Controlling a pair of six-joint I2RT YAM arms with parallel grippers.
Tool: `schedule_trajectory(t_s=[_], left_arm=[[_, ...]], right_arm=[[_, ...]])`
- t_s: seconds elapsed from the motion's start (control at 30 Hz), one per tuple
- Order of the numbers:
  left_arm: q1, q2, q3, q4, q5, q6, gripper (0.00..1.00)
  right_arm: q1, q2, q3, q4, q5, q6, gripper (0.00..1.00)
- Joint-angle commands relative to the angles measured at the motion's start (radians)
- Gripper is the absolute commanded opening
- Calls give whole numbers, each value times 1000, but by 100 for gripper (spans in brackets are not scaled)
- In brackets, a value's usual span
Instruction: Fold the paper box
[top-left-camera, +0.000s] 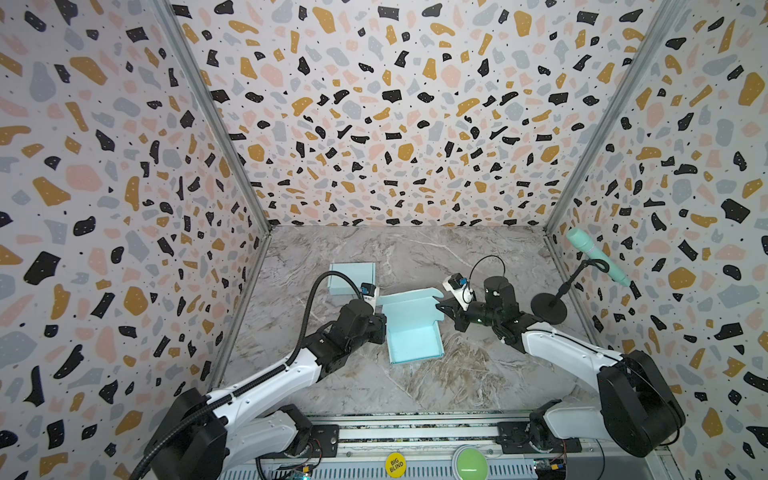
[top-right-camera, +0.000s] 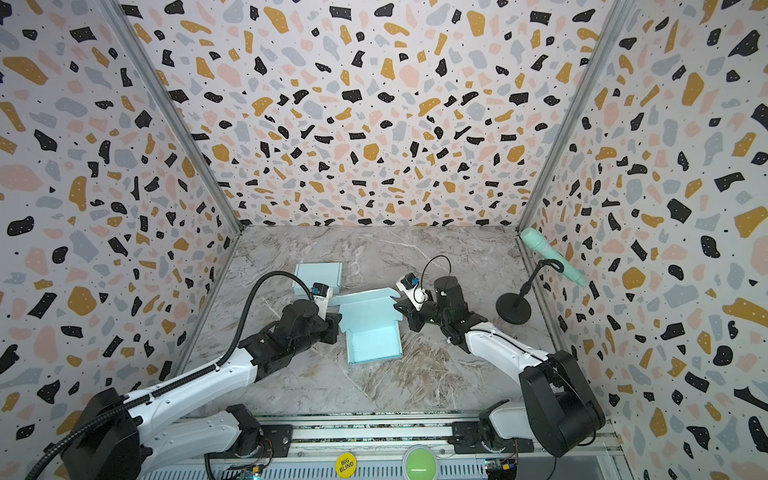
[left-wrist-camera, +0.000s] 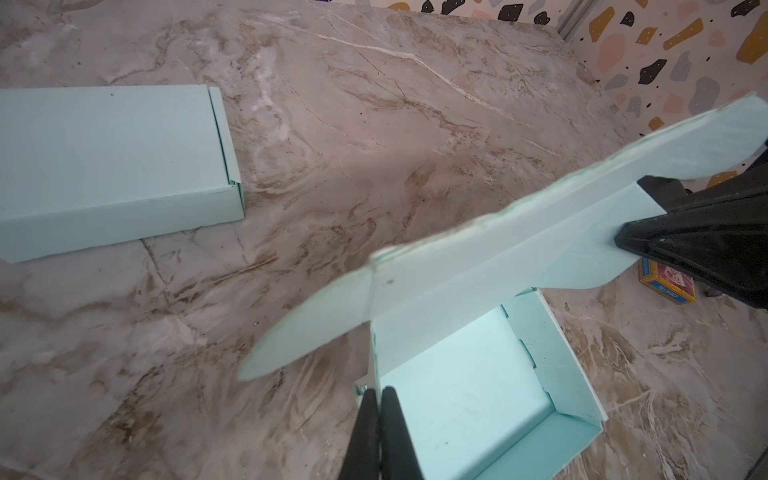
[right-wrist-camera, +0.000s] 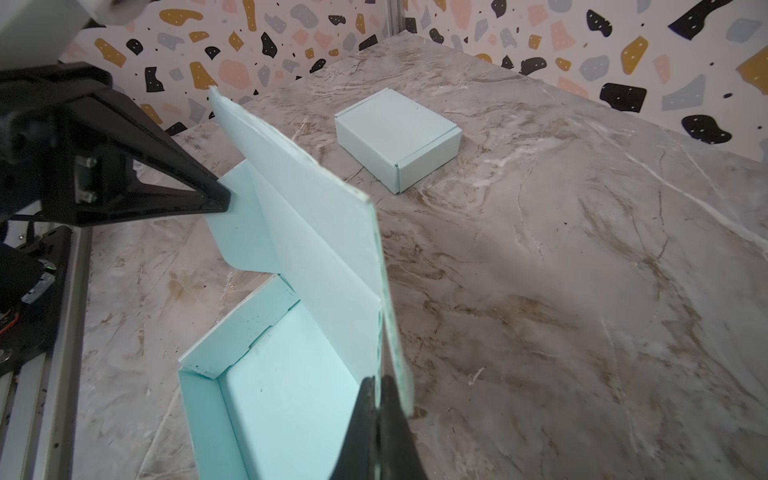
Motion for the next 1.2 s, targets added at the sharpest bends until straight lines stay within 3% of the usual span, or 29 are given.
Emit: schedule_trajectory(t_s=[0.0,0.23,0.53,0.8,1.17], left_arm=[[-29,35,40,118,10,18,2],[-101,103,72,151,-92,50,2],[-128,124,62,229,-108,55,2],[-133,124,59,235,-110,63,2],[-172,78,-7,284,-122,95,3]], right_arm=[[17,-27,-8,74,33,48,0],[36,-21,-26,128,64,78,2],[86,35,4,119,48,53,6],[137,34,10,98,189,42,13],[149,34,-26,207,125,127,15]])
